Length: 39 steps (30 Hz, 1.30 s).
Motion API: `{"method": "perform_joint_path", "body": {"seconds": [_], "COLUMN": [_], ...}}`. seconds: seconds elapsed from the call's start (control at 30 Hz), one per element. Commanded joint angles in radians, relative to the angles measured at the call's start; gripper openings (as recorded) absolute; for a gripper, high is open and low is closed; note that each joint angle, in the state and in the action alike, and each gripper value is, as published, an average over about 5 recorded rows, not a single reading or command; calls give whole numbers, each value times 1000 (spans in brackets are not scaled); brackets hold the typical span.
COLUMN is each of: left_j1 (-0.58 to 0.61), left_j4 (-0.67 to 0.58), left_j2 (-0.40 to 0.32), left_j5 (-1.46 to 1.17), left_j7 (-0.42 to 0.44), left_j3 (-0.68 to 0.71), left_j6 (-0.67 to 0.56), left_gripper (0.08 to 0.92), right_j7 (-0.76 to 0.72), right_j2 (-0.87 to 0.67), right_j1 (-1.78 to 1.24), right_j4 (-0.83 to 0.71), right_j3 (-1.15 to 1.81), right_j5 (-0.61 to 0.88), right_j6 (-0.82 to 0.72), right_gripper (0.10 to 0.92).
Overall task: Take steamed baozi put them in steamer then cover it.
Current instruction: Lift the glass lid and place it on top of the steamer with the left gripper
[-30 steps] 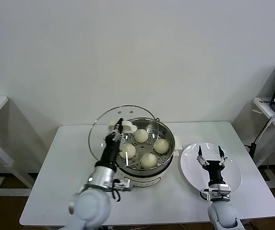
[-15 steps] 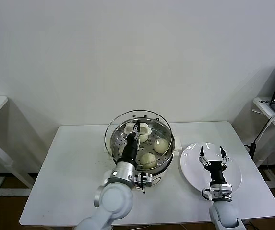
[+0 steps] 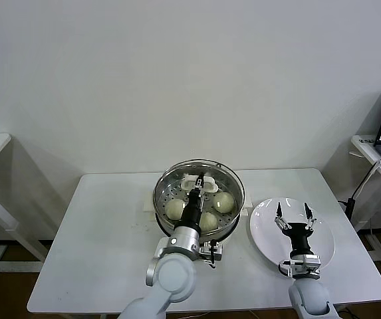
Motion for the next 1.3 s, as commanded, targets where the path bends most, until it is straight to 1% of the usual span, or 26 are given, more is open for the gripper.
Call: {"method": "perform_joint_path", "body": {"seconds": [0.03,0.53,1.3], "left_j1": [-12,-10,-8], "left_j4": [50,82,90], "left_j2": [-22,-26,-24], "left_j5": [18,18,16], "left_j7": [-13,-21,-15], "left_j3": [8,-3,-14], "left_j6": [-1,-4,-1], "left_gripper": [183,183,183], "right_j7": [0,-1,-2], "right_j2": [0,0,5], "right_j1": [1,9,10], "right_j4": [-1,-7,-12], "right_j3": [2,-1,-1], "right_j5": [0,-3,-13], "right_j6": [0,1,6], "right_gripper": [823,823,823]}}
